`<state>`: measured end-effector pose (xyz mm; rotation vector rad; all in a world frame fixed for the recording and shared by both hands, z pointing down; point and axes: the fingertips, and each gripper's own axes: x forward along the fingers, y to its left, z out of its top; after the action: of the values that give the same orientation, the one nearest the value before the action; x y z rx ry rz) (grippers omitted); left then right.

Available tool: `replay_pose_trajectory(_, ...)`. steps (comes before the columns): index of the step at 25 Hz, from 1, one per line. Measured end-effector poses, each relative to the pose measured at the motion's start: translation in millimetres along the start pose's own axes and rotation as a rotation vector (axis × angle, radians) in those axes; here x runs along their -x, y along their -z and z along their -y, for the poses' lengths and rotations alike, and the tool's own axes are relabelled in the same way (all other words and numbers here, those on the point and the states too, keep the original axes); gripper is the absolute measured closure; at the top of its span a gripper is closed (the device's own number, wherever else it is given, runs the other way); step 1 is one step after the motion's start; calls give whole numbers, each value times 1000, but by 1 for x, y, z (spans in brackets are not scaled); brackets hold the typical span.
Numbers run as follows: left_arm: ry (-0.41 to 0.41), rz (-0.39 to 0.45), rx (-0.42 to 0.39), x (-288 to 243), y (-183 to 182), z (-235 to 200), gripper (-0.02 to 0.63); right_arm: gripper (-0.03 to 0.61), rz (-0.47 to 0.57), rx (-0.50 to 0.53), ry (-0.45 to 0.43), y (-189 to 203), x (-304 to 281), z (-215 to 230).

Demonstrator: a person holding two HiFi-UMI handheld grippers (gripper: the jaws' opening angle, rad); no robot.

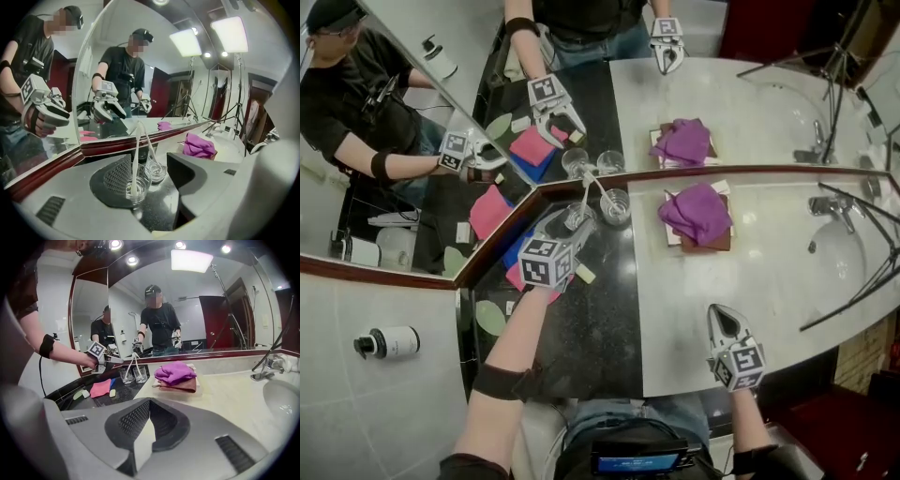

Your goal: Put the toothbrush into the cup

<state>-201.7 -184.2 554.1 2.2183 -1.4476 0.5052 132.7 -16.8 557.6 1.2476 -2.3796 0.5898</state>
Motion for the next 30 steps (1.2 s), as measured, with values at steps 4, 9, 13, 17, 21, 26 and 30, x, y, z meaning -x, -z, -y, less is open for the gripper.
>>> replay_pose_trajectory(4, 13, -37, -16, -22, 5, -8, 373, 560, 2, -30, 23, 19, 1, 5)
replay_pose_trajectory(9, 38, -71, -30, -43, 6, -11, 373, 560, -30, -70, 39, 44, 2, 6)
replay_pose_trajectory(13, 36, -93, -34, -55, 3, -16, 374, 560, -36, -87, 49, 54, 4, 6)
replay_pose_trajectory(17, 37, -109, -44, -62, 2, -18, 382, 560, -51, -101, 59, 61, 10, 7)
replay_pose_trajectory(21, 28, -123, -62, -67, 1, -21, 475, 560, -56, -103, 70, 60, 12, 12)
replay_pose_trajectory(26, 3, -154, -94, -69, 3, -26, 566, 560, -53, -98, 71, 58, 11, 15)
replay_pose_trajectory(30, -3, -155, -80, -68, 3, -29, 591, 560, -52, -94, 67, 58, 9, 15)
